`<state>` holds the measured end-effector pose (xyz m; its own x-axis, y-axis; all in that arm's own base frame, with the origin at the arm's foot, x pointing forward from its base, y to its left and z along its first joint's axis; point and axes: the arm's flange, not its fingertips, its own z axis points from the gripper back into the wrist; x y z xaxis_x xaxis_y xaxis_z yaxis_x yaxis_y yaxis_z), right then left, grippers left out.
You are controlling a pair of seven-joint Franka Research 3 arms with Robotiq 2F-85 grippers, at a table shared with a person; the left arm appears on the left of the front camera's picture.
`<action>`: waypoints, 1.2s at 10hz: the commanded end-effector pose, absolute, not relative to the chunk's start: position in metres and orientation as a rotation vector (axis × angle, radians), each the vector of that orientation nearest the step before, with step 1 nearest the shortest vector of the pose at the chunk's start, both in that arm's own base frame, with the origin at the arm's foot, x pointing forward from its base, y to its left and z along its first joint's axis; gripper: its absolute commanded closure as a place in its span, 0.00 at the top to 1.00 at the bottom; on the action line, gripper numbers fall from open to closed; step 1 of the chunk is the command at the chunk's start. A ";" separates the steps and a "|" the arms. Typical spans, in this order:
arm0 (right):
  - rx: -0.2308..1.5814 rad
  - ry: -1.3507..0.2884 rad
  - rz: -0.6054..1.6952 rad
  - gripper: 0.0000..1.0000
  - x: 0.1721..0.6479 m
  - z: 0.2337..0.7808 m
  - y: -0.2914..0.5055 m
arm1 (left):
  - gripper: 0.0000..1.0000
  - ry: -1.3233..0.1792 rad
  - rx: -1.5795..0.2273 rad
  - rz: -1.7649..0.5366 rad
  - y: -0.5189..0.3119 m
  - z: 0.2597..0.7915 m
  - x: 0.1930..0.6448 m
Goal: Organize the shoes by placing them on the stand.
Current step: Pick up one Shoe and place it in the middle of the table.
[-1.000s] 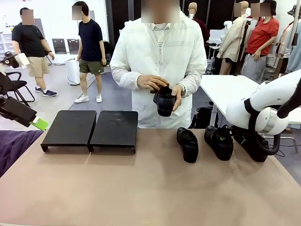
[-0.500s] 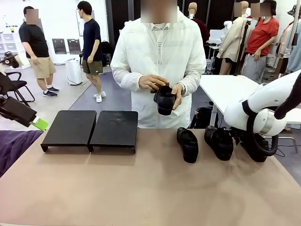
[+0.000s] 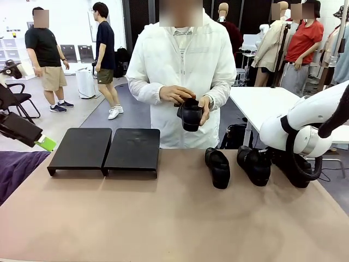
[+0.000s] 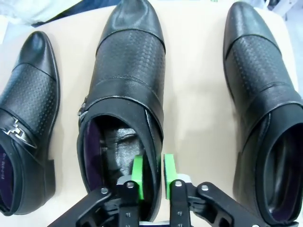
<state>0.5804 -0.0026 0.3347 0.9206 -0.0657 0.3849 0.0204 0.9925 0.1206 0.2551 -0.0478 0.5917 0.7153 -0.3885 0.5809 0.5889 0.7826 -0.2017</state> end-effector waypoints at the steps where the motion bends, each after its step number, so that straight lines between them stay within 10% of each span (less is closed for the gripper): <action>1: 0.137 -0.441 -0.026 0.00 0.578 0.350 -0.004 | 1.00 -0.556 -0.403 -0.567 -0.046 0.592 0.257; 6: 0.238 -0.486 -0.015 0.00 0.517 0.437 -0.007 | 1.00 -0.556 -0.403 -0.567 -0.046 0.592 0.257; 12: 0.044 -0.373 -0.126 0.00 0.294 0.544 -0.031 | 1.00 -0.556 -0.403 -0.567 -0.046 0.592 0.257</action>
<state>0.3097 -0.0453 0.5407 0.9391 -0.0672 0.3370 0.0313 0.9934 0.1107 0.2561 -0.0473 0.5922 0.7163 -0.3873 0.5804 0.5880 0.7829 -0.2032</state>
